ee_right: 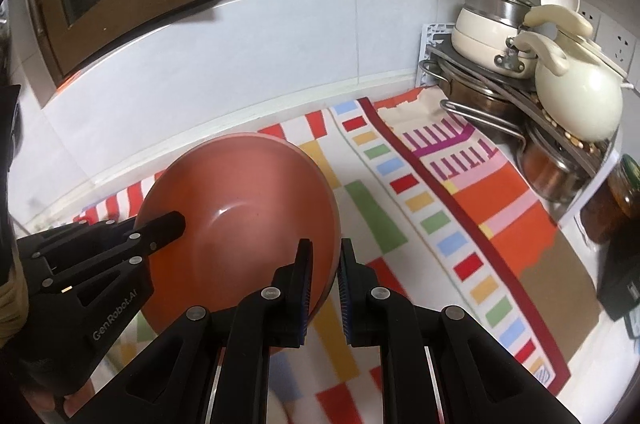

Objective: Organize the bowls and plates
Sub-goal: 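Lift the pink bowl with both grippers and carry it over the white bowl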

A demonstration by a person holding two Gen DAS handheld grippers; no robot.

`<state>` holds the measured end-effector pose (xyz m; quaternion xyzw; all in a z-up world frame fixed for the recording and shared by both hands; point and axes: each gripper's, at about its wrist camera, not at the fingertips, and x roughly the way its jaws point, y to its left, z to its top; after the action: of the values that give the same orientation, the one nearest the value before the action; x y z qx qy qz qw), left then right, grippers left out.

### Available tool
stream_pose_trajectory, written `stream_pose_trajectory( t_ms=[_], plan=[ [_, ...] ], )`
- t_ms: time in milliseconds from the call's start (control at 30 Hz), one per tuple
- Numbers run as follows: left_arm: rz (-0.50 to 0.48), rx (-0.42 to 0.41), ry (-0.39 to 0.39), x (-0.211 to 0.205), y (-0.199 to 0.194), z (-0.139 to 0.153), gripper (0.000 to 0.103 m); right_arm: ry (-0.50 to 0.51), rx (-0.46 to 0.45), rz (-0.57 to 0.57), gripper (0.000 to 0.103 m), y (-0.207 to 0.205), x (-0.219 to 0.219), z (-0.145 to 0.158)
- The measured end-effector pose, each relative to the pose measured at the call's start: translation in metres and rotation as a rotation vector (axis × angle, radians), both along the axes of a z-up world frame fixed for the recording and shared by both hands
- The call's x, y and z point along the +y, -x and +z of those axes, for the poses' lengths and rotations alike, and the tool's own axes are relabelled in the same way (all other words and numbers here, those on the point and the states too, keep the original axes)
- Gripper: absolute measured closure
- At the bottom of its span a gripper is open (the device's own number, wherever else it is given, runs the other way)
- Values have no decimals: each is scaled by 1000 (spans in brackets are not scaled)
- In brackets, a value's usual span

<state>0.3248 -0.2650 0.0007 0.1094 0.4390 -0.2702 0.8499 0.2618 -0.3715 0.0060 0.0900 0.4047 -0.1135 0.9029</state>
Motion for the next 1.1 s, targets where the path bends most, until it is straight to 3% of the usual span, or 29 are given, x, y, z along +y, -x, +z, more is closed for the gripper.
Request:
stream_pose_trajectory(
  t_ms=[533,1100],
  plan=[
    [-4,11,5,52,53,-1,92,-1,25,4,89,51,54,-5],
    [-10,106,-24,76,82,-39,92,-1,113,12,89,81,81,-33]
  ],
)
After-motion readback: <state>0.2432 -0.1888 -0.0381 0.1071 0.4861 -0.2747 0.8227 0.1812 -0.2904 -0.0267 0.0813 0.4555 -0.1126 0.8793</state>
